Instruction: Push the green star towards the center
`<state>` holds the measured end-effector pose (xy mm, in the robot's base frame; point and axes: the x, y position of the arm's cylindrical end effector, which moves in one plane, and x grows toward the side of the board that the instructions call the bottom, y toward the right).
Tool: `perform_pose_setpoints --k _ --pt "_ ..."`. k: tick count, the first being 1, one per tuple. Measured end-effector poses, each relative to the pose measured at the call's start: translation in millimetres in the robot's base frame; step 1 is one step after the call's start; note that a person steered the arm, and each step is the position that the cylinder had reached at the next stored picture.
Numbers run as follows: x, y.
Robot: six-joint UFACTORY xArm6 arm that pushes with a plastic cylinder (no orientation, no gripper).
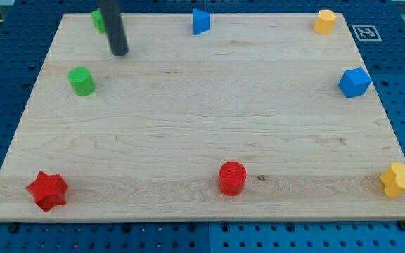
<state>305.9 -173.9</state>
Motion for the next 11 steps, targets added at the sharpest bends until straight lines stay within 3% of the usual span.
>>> perform_pose_setpoints --k 1,2,3,4,6,8,11 --pt "-9 -26" --pt "-38 -92" --pt "-93 -101" --pt "-114 -95" --pt "-112 -50" --pt "-88 -42" --pt "-52 38"
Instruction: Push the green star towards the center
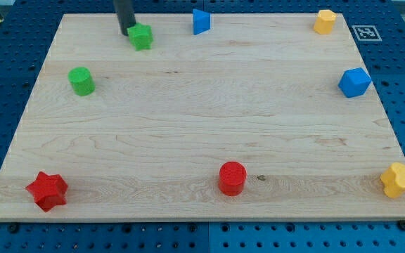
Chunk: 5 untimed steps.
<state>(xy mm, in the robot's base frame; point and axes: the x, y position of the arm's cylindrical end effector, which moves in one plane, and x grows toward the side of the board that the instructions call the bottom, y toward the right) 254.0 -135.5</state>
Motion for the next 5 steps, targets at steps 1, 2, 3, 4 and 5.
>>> perform_pose_setpoints --k 1,2,3,4,5 --pt "22 35" --pt "47 66" --pt "77 94" --pt "109 115" --pt "137 133"
